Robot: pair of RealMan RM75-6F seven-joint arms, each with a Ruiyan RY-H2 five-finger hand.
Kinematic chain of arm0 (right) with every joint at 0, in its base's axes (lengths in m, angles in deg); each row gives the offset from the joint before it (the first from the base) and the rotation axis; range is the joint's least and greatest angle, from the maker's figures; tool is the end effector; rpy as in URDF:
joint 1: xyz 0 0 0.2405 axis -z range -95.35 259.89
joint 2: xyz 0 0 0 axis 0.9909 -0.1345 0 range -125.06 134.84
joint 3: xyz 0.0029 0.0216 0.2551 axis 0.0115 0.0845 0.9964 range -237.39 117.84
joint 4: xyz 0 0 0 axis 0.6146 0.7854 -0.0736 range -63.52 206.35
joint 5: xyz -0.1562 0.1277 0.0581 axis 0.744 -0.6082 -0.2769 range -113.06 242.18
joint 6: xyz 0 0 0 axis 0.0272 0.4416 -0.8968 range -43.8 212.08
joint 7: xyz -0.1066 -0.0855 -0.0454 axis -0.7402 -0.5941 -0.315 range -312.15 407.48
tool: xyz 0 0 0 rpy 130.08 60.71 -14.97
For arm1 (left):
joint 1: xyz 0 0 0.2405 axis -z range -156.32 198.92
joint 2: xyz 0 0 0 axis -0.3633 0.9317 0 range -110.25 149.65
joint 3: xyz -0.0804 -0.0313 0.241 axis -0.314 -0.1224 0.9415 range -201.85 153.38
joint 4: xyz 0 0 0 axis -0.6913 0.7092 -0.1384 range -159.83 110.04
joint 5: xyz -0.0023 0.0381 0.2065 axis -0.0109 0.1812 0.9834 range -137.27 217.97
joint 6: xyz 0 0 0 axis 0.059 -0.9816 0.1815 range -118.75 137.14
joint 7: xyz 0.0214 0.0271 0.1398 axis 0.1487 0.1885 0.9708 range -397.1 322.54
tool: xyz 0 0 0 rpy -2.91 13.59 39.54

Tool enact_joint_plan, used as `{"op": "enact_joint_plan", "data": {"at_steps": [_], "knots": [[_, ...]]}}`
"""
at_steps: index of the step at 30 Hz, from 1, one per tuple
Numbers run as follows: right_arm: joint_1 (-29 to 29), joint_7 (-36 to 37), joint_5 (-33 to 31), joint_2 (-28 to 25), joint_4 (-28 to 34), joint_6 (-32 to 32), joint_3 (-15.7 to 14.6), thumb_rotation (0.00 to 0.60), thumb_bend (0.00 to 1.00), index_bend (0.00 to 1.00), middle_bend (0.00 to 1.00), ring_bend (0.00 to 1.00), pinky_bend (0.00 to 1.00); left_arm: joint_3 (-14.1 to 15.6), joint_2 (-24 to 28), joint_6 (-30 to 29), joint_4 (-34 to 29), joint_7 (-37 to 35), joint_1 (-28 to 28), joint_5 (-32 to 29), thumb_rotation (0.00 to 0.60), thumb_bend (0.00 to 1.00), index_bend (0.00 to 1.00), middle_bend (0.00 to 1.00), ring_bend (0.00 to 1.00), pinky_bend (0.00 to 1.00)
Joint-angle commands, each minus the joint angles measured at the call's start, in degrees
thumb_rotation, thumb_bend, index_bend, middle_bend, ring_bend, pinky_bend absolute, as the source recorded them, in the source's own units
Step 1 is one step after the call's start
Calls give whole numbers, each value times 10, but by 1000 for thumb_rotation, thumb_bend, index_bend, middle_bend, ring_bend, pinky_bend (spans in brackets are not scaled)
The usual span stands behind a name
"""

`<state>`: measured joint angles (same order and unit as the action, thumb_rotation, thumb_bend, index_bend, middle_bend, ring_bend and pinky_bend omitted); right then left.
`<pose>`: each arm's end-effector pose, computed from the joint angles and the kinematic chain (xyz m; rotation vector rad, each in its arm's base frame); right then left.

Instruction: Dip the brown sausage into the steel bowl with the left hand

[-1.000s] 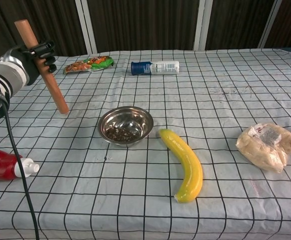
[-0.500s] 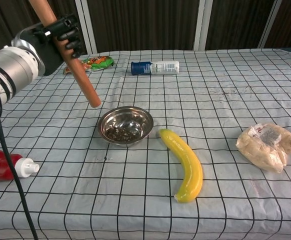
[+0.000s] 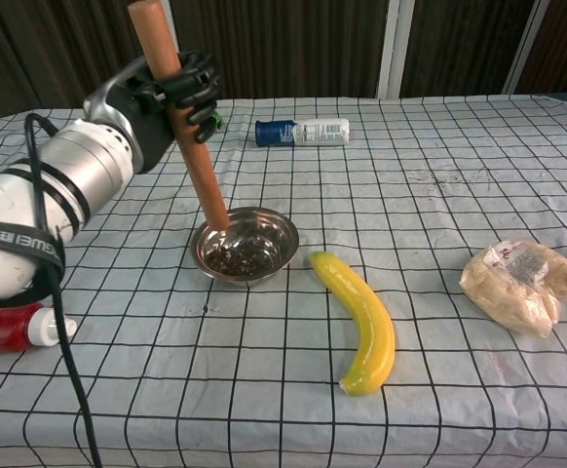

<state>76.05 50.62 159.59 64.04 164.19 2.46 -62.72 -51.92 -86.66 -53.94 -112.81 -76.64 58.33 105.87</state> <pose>-0.3050 -0.1639 0.1562 1.6248 -0.9258 0.8623 -0.0636 0.3366 -0.0292 -0.7996 -2.1151 -1.9975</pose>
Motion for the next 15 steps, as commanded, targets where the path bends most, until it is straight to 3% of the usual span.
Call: {"op": "enact_joint_plan", "data": {"at_steps": [1, 15], "knots": [[1, 1, -1, -1, -1, -1, 0, 600, 457, 0, 0, 0, 0, 6, -37, 7, 45, 3, 20, -2, 600, 897, 1000, 1000, 947, 1000], [4, 9, -5, -4, -2, -6, 3, 600, 458, 0, 0, 0, 0, 34, -84, 41, 134, -53, 29, 17, 600, 879, 1000, 1000, 944, 1000]]}}
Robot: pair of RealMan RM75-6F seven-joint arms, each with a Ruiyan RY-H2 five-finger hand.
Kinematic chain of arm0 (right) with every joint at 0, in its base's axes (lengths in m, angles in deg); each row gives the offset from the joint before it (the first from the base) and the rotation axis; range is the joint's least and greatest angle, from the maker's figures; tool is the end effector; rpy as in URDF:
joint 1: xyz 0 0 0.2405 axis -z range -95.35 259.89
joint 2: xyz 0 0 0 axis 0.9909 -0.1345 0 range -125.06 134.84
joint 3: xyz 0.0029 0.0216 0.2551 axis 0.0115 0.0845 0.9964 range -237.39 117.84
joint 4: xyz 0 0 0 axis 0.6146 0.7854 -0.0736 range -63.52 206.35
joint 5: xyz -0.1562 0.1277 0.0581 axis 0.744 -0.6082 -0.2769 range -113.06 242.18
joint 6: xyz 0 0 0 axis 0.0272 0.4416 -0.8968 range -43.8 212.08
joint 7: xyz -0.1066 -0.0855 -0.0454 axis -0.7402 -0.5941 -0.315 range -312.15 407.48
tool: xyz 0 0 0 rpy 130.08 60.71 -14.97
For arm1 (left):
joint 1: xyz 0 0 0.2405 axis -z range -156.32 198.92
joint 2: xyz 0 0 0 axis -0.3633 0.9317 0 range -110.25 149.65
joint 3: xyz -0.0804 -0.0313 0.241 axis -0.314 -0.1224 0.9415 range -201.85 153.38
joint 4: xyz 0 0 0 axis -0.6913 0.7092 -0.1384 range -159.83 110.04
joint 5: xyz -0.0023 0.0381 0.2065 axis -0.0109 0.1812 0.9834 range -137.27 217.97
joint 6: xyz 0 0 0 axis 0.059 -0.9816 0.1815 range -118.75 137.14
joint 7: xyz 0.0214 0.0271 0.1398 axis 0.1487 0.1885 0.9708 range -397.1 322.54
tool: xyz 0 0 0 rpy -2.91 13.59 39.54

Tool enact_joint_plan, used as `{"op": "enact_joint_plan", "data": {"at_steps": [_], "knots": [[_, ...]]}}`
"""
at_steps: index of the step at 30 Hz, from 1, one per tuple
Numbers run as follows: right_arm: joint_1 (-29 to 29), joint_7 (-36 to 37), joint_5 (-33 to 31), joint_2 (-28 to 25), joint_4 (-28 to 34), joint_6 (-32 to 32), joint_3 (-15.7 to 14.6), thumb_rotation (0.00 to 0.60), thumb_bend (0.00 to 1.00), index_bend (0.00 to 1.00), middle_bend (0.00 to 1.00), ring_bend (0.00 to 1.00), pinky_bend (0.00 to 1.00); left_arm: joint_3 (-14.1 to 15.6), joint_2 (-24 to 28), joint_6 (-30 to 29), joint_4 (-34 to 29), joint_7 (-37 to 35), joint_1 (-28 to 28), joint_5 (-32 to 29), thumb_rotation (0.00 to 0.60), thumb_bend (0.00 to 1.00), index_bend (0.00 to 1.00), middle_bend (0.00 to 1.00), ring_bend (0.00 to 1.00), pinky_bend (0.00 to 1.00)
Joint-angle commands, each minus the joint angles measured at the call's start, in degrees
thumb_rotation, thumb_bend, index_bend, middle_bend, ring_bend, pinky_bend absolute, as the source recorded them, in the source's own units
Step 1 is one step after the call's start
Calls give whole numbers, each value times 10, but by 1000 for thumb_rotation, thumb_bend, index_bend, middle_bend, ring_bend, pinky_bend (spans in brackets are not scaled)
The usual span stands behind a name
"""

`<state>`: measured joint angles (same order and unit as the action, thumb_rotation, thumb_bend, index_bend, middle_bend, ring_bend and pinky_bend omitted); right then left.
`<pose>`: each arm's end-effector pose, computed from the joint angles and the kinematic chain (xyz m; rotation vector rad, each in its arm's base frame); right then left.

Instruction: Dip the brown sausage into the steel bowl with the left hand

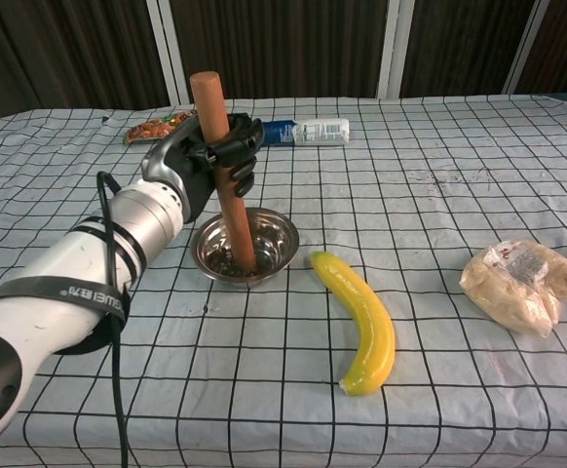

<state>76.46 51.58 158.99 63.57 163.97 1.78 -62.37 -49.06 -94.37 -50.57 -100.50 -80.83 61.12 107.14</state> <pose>-0.3076 -0.1638 0.1621 1.5991 -0.9272 0.8678 -0.0660 0.3332 -0.0848 -0.8544 -2.1949 -1.8833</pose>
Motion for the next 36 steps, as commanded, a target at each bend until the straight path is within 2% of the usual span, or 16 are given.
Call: {"op": "enact_joint_plan", "data": {"at_steps": [1, 7, 11, 16, 24, 30, 36], "knots": [[0, -1, 1, 0, 0, 0, 0, 600, 458, 0, 0, 0, 0, 6, -8, 9, 16, -14, 1, 6, 600, 882, 1000, 1000, 944, 1000], [1, 2, 1, 0, 0, -3, 1, 600, 457, 0, 0, 0, 0, 2, -9, 12, 23, -28, 2, 15, 600, 890, 1000, 1000, 943, 1000], [2, 5, 2, -1, -2, -5, 1, 600, 457, 0, 0, 0, 0, -18, 3, -6, -1, -34, 3, 28, 600, 890, 1000, 1000, 944, 1000], [2, 6, 3, -1, -2, -5, 1, 600, 458, 0, 0, 0, 0, -26, 17, -14, -25, -23, 3, 30, 600, 889, 1000, 1000, 944, 1000], [1, 3, 7, 0, -2, -4, -1, 600, 457, 0, 0, 0, 0, 4, 4, -1, 10, -20, 2, 31, 600, 888, 1000, 1000, 943, 1000], [1, 7, 6, 0, -3, -4, 0, 600, 457, 0, 0, 0, 0, 21, -14, 8, 52, -56, 5, 48, 600, 890, 1000, 1000, 943, 1000], [1, 8, 5, -1, -3, -4, 1, 600, 457, 0, 0, 0, 0, 22, -17, -2, 60, -75, 7, 66, 600, 891, 1000, 1000, 943, 1000]]}}
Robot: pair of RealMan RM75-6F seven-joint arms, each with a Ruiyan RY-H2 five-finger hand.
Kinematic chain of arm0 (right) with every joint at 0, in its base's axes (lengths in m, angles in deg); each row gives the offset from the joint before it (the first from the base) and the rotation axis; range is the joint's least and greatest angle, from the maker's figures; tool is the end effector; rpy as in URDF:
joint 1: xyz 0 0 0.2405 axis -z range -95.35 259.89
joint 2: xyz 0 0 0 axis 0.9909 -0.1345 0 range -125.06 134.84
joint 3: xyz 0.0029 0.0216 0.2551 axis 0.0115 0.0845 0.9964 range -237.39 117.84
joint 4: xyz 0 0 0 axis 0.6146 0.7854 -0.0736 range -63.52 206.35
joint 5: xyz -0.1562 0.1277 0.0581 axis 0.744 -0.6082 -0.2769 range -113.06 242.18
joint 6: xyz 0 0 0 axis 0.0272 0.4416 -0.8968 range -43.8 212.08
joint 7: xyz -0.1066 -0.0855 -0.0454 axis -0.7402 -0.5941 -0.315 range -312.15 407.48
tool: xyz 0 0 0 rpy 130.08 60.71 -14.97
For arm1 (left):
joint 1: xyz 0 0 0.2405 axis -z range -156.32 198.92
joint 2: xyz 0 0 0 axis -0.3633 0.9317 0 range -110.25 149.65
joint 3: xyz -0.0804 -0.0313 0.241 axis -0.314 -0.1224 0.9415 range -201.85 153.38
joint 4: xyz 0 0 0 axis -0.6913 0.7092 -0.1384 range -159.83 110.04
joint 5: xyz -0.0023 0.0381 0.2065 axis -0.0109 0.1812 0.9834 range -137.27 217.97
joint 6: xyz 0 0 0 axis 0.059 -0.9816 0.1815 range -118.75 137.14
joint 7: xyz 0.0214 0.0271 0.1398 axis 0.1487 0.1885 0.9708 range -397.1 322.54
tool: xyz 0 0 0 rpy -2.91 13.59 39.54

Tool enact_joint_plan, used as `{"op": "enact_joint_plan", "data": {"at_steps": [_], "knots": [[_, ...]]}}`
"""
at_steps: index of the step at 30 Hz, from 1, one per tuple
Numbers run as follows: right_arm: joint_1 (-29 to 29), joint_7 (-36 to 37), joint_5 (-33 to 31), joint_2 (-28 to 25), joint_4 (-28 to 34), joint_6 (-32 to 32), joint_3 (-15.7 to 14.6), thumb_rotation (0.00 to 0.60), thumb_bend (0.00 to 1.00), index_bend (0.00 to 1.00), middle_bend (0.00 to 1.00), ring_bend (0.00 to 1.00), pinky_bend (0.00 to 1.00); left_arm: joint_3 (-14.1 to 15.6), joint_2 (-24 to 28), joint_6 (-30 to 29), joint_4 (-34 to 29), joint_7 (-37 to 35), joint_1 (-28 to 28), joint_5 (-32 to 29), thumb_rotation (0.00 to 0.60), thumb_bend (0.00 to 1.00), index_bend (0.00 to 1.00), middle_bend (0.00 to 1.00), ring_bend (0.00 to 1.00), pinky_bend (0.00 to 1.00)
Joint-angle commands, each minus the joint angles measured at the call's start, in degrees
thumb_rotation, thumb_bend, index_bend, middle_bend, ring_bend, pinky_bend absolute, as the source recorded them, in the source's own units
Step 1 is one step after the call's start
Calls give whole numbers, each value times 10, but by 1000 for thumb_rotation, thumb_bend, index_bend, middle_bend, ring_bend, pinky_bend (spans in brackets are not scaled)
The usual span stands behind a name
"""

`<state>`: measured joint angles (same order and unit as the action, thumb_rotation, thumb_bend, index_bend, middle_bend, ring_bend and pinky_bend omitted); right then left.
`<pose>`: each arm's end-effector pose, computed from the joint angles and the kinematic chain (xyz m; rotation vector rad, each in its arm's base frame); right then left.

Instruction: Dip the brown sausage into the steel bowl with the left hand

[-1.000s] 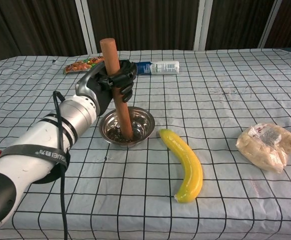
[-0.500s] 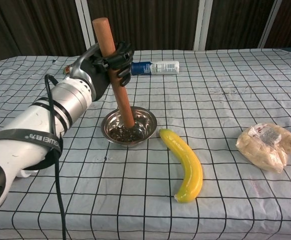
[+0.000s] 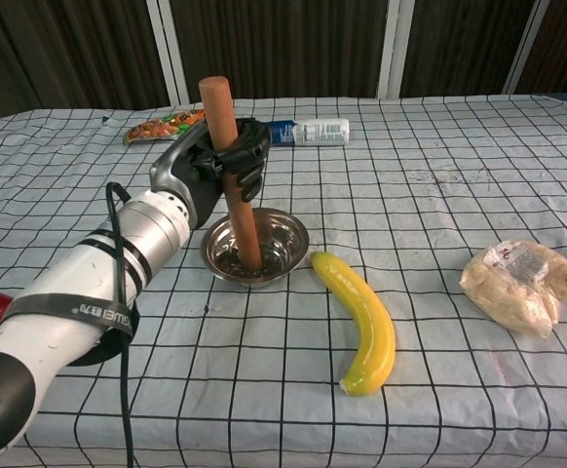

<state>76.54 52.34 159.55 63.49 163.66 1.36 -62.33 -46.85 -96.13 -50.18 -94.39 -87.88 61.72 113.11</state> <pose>-0.3072 -0.1635 0.1634 1.6006 -0.9252 0.8809 -0.0710 0.3316 -0.0981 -0.9269 -2.2020 -1.9068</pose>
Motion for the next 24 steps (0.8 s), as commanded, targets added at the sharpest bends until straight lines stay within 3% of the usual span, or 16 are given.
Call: {"op": "enact_joint_plan", "data": {"at_steps": [1, 7, 14, 18, 21, 24], "knots": [[0, 1, 0, 0, 0, 0, 0, 600, 457, 0, 0, 0, 0, -2, 3, -7, -4, -7, 1, 9, 600, 890, 1000, 1000, 943, 1000], [0, 0, 1, 0, 0, 1, 0, 600, 458, 0, 0, 0, 0, -22, 40, -35, -69, -2, -7, 22, 600, 889, 1000, 1000, 942, 1000], [1, -2, 4, 0, 1, 0, -2, 600, 457, 0, 0, 0, 0, -44, 116, -65, -140, 69, -18, 34, 600, 877, 1000, 1000, 939, 1000], [2, 2, 6, -1, 1, -3, -3, 600, 457, 0, 0, 0, 0, -34, 144, -75, -96, 134, -25, 34, 600, 863, 1000, 1000, 937, 1000], [2, 3, 8, -1, 0, -3, -4, 600, 457, 0, 0, 0, 0, -10, 150, -89, -14, 190, -26, 52, 600, 830, 1000, 1000, 935, 1000], [0, 4, 10, -2, 0, -1, -5, 600, 457, 0, 0, 0, 0, 18, 152, -94, 56, 235, -28, 68, 600, 604, 1000, 1000, 924, 999]]}}
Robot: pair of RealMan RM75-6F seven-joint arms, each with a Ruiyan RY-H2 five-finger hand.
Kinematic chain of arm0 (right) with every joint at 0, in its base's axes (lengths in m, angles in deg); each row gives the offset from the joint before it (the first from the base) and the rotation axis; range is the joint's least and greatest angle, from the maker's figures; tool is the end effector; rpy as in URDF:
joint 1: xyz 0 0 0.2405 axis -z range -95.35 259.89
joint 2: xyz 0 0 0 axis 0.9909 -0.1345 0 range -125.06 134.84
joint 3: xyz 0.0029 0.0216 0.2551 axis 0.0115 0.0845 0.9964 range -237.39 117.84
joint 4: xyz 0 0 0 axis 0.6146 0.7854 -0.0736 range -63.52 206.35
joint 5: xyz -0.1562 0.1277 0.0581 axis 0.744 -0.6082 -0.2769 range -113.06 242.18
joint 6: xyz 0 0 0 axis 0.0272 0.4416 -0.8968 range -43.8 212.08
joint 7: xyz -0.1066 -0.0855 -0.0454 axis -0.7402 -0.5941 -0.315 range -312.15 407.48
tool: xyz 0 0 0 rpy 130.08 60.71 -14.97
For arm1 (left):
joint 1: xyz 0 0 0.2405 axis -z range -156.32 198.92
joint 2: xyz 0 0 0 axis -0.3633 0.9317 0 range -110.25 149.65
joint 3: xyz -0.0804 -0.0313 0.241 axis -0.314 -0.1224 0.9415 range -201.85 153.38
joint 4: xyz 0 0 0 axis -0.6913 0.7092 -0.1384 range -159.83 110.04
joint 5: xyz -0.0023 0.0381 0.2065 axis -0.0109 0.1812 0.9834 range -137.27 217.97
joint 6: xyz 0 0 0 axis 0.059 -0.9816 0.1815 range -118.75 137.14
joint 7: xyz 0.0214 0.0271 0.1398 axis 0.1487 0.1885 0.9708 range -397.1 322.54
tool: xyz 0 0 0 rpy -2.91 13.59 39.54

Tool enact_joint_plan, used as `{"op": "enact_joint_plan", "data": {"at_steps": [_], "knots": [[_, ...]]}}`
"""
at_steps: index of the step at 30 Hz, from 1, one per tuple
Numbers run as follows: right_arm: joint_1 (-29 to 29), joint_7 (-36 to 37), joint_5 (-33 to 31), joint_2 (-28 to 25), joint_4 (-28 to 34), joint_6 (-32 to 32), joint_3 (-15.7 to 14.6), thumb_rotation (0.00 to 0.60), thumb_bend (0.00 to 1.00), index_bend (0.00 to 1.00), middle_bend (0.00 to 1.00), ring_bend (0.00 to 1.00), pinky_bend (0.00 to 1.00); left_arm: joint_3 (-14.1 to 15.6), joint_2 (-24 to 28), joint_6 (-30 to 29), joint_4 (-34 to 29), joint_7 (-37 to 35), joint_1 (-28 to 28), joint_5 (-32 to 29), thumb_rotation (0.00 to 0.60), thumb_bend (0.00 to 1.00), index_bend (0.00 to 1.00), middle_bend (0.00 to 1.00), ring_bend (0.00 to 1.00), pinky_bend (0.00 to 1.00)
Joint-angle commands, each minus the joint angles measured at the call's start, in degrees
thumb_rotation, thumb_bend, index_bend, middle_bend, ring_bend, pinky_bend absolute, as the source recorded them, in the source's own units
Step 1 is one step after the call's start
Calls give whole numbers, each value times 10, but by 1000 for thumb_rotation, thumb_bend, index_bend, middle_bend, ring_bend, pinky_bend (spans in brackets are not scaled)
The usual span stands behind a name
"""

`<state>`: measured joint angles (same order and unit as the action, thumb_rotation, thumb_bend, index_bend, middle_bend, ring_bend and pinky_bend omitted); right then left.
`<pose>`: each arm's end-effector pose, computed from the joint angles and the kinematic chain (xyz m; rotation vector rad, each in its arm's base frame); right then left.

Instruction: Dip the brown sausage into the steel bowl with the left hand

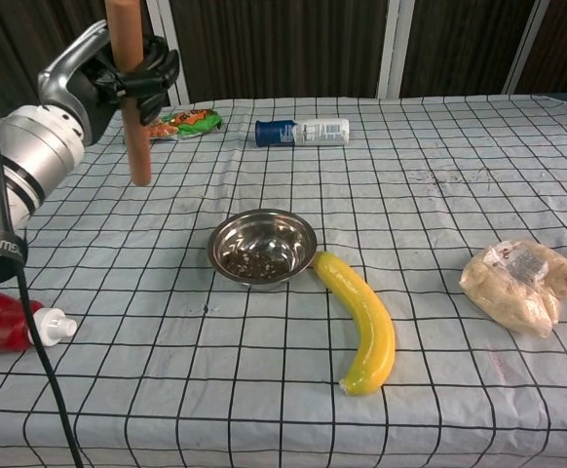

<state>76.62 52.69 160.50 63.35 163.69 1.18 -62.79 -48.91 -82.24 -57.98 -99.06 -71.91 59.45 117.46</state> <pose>-0.3060 -0.1609 0.1625 1.6155 -0.9285 0.8864 -0.1104 0.3678 -0.0007 -1.1529 -1.5758 -1.9152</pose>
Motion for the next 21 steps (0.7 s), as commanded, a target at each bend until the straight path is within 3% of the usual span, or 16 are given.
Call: {"op": "enact_joint_plan", "data": {"at_steps": [1, 2, 5, 13, 17, 21], "knots": [[-1, 1, 1, 0, 0, 1, 0, 600, 457, 0, 0, 0, 0, 47, 15, -15, 118, 88, -6, 27, 600, 474, 1000, 1000, 920, 998], [-1, 1, 0, 0, 1, 1, 0, 600, 457, 0, 0, 0, 0, 55, 17, -14, 134, 100, -7, 30, 600, 389, 995, 1000, 917, 996], [-2, -1, 1, 0, 1, 3, -1, 600, 457, 0, 0, 0, 0, 74, 18, -14, 172, 122, -7, 39, 600, 302, 965, 1000, 906, 985], [-3, -9, -2, 2, 4, 7, -1, 600, 457, 0, 0, 0, 0, 136, -3, -20, 274, 192, -3, 84, 600, 274, 906, 1000, 860, 937], [-3, -13, -1, 2, 5, 9, -1, 600, 457, 0, 0, 0, 0, 140, -19, 10, 295, 189, 1, 68, 600, 263, 867, 1000, 827, 905], [-2, -9, -4, 1, 5, 7, 0, 600, 458, 0, 0, 0, 0, 134, -15, 59, 257, 157, -5, 31, 600, 262, 784, 996, 753, 830]]}}
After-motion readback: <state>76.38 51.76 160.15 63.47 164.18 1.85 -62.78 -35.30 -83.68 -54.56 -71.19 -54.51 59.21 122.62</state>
